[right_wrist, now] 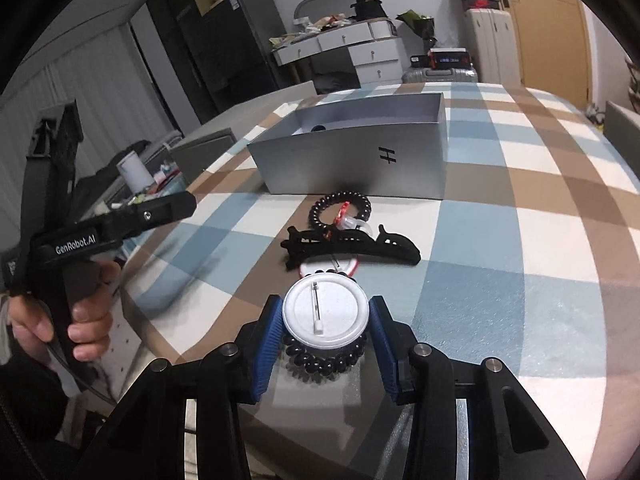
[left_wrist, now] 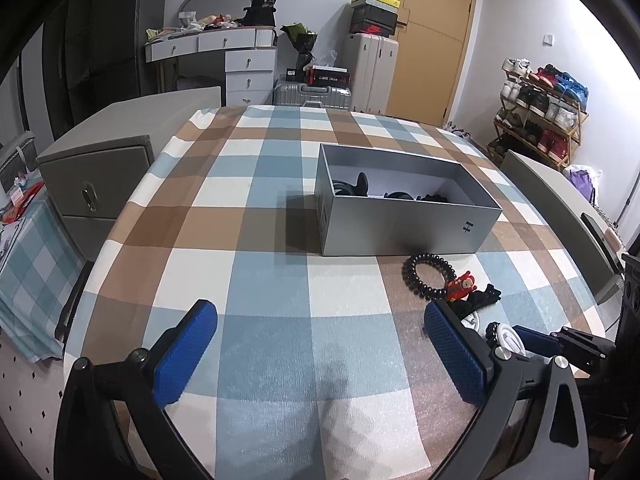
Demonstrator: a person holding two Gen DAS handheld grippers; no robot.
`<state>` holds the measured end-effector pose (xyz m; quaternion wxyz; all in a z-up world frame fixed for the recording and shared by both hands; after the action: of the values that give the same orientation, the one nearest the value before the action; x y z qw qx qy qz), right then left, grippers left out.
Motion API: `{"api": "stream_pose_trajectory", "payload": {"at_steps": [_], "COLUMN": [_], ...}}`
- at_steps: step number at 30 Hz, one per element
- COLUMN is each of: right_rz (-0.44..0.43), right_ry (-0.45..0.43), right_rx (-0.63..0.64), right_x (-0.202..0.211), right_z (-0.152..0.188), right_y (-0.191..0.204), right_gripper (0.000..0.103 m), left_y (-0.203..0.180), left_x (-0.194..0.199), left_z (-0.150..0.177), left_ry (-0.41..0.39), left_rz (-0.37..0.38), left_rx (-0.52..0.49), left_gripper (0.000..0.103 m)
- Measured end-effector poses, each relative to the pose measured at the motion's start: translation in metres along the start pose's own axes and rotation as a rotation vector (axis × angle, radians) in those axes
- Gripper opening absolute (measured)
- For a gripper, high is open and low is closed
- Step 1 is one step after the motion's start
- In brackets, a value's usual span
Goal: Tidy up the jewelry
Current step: 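Close the right tool on the white badge with black bead bracelet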
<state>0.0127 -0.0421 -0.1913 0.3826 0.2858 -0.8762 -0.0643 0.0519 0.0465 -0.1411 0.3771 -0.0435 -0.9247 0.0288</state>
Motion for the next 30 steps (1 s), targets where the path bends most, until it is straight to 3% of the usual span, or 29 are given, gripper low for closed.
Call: {"api": "stream_pose_trajectory", "payload": {"at_steps": [4, 30], "right_rz": [-0.003, -0.047], "right_ry": [0.005, -0.052], "right_rx": [-0.013, -0.074], "right_x": [-0.002, 0.006], "right_z": [0.001, -0.002], "right_y": [-0.001, -0.009], "right_gripper": [0.047, 0.051], "left_y": [-0.001, -0.018], "left_x": [-0.003, -0.009], "left_z": [0.002, 0.010], "left_ry": [0.016, 0.057], "left_rz": [-0.001, -0.002], "left_rx": [0.000, -0.039], "left_gripper": [0.101, 0.101]}}
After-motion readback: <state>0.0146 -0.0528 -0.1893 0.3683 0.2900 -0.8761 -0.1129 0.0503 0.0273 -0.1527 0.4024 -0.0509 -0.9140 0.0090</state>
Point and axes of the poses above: each gripper's, at about its wrist camera, not at the fingertips, and x roughly against the way its jaws point, y to its left, z to its underside, the point moved 9 cm from there along -x, roughly the way its jaws point, and after that the axes turned 1 degree about -z, right-handed, at the moved point
